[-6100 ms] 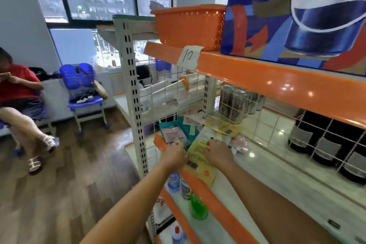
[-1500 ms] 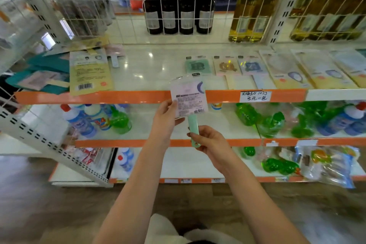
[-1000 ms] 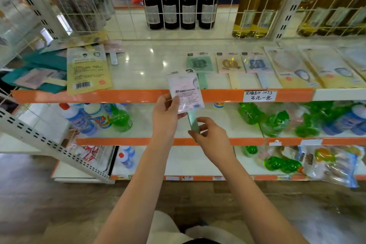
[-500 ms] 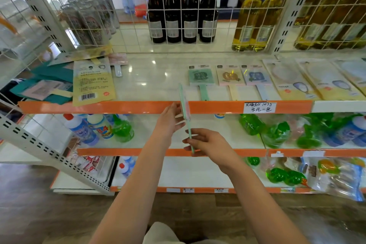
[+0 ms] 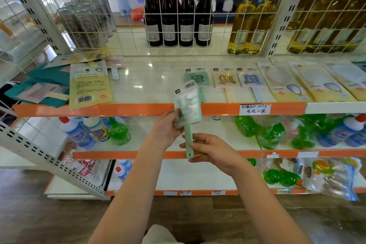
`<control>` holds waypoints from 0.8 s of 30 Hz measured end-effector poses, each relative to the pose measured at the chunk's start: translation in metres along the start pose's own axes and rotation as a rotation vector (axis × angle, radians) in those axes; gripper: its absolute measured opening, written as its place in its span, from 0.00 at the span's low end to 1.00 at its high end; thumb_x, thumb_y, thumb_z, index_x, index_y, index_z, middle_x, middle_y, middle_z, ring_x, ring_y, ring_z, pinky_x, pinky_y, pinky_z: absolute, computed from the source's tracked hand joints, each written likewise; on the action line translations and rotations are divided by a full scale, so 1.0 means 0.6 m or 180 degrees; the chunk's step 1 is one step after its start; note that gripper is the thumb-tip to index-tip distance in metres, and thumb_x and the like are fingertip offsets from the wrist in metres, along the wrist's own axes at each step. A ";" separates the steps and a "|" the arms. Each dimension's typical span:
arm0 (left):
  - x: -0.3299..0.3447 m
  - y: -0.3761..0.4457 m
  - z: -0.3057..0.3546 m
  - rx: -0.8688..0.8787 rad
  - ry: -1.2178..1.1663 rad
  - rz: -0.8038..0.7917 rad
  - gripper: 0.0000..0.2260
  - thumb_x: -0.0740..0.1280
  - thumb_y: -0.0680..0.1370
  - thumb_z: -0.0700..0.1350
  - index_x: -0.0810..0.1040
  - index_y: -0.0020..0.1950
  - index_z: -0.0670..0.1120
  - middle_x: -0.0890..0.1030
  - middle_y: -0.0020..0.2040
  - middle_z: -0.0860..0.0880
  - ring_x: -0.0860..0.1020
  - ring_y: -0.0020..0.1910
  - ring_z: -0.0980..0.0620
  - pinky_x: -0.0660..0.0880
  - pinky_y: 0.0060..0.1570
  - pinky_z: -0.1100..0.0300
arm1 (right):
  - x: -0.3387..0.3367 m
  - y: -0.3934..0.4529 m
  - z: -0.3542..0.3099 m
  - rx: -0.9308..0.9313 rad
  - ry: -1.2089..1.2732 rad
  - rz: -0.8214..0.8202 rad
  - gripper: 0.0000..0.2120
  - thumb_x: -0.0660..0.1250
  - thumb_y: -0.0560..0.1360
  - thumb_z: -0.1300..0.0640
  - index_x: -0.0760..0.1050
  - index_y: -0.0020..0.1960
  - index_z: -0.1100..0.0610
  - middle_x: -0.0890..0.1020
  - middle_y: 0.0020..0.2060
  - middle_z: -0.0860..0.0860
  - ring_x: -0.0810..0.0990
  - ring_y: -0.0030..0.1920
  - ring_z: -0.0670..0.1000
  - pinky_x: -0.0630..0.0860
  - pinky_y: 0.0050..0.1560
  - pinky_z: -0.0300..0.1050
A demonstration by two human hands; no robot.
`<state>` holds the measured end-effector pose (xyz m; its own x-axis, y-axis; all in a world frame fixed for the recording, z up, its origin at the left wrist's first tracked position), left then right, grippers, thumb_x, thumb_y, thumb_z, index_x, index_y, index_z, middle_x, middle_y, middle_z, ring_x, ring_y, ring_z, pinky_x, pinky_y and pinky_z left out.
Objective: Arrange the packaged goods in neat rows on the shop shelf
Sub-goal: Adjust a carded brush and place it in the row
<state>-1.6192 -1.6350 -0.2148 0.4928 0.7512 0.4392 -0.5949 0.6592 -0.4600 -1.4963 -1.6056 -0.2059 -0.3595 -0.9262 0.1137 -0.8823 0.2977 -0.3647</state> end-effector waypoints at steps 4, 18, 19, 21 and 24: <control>0.007 0.000 0.017 0.0130 0.0032 -0.0076 0.04 0.61 0.81 0.40 0.74 0.49 0.43 0.80 0.42 0.47 0.80 0.34 0.53 0.78 0.32 0.61 | -0.024 -0.003 -0.007 0.0029 -0.0090 0.0049 0.13 0.62 0.79 0.62 0.74 0.63 0.58 0.83 0.53 0.54 0.83 0.49 0.51 0.80 0.49 0.44; 0.043 0.042 0.074 0.0201 0.0654 -0.0147 0.04 0.62 0.80 0.38 0.76 0.52 0.42 0.82 0.45 0.44 0.81 0.42 0.47 0.80 0.40 0.52 | -0.191 0.014 -0.119 -0.0010 -0.1757 0.1561 0.12 0.65 0.77 0.55 0.76 0.60 0.55 0.80 0.52 0.51 0.79 0.50 0.50 0.75 0.52 0.47; 0.046 0.050 0.079 0.0195 0.0706 -0.0142 0.04 0.62 0.80 0.38 0.76 0.53 0.42 0.82 0.45 0.44 0.81 0.41 0.47 0.80 0.37 0.53 | -0.200 0.015 -0.133 -0.0043 -0.1935 0.1705 0.12 0.65 0.77 0.55 0.77 0.60 0.54 0.80 0.53 0.51 0.77 0.50 0.50 0.74 0.51 0.46; 0.054 0.067 0.093 0.0179 0.0690 -0.0131 0.04 0.62 0.79 0.37 0.76 0.49 0.42 0.84 0.39 0.46 0.82 0.36 0.50 0.80 0.32 0.57 | -0.215 0.018 -0.157 -0.0059 -0.2259 0.1957 0.12 0.63 0.77 0.55 0.77 0.60 0.53 0.78 0.55 0.50 0.76 0.52 0.49 0.71 0.49 0.41; 0.075 0.086 0.115 0.0135 0.0675 -0.0212 0.06 0.62 0.79 0.36 0.75 0.44 0.43 0.83 0.35 0.47 0.82 0.33 0.51 0.79 0.33 0.57 | -0.230 0.023 -0.181 -0.0037 -0.2360 0.2176 0.12 0.62 0.78 0.55 0.77 0.60 0.53 0.79 0.58 0.51 0.76 0.58 0.50 0.70 0.51 0.41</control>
<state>-1.6718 -1.5696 -0.1655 0.6516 0.6995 0.2935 -0.5806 0.7089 -0.4005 -1.4919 -1.4485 -0.1266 -0.5133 -0.4649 -0.7214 -0.5618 0.8175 -0.1271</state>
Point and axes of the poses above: each hand's wrist, its own y-axis towards the middle knuckle, its own x-axis out of the palm, z = x × y, the point moved 9 cm from there along y, towards the middle knuckle
